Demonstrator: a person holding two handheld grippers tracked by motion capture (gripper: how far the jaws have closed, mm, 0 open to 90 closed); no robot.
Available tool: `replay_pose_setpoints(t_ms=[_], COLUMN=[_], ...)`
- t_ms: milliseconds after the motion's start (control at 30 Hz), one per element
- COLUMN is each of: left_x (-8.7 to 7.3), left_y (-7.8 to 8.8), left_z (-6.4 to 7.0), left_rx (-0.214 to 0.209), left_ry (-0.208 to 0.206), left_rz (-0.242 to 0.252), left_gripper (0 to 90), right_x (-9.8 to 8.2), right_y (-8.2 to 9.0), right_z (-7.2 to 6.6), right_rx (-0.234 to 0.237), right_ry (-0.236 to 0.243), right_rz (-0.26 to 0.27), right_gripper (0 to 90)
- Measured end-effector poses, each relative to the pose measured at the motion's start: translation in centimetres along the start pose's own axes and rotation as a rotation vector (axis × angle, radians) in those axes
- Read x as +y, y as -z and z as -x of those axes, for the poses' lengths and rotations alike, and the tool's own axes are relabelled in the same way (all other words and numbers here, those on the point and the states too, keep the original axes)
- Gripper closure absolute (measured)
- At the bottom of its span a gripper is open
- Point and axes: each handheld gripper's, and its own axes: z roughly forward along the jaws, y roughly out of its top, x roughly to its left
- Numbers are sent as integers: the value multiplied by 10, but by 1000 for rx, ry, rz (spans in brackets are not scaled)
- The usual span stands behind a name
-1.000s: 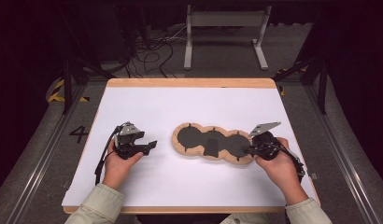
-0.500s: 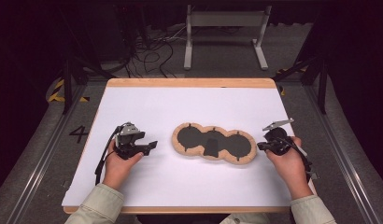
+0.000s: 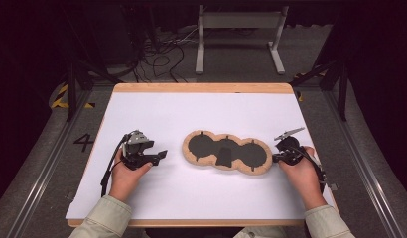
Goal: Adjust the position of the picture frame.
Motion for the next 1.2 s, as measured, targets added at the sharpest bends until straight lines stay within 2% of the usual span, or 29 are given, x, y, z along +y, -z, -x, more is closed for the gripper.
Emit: replay_pose_setpoints(t_ms=[233, 500, 767, 833, 867, 933, 1033, 1200], left_x=[0, -2, -2, -2, -3, -3, -3, -1], left_y=[0, 1, 2, 2, 4, 6, 5, -3], left_z=[1, 0, -2, -4, -7, -12, -17, -21], left_rx=[-5, 3, 17, 24, 31, 43, 82, 100], left_ry=[0, 0, 14, 29, 65, 96, 128, 155], left_rz=[-5, -7, -13, -18, -12, -14, -27, -65], left_gripper=[331, 331, 353, 503, 600, 743, 893, 900], right_x=[11, 36, 59, 66, 68, 69, 65, 59], right_y=[-5, -19, -33, -37, -38, -38, -38, -32], right_z=[-9, -25, -43, -49, -50, -50, -45, -40], right_rx=[-19, -26, 3, 3, 5, 8, 32, 40], right_ry=[22, 76, 118, 141, 146, 148, 135, 113], right_rz=[-4, 1, 20, 27, 29, 30, 57, 97], right_gripper=[900, 900, 900, 900, 900, 900, 900, 900])
